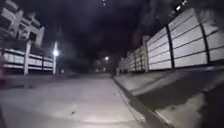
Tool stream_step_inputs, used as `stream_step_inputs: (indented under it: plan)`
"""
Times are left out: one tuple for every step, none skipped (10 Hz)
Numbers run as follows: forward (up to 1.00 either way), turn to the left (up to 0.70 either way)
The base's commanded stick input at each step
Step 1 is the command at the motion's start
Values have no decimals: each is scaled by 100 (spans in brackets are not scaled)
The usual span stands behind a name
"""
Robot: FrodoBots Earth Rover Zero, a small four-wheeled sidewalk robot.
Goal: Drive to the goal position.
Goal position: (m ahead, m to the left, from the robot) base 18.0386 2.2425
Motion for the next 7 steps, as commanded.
stream_step_inputs:
  plan:
    - [50,5]
    - [50,5]
    - [50,5]
    - [50,5]
    - [50,5]
    - [50,5]
    - [50,5]
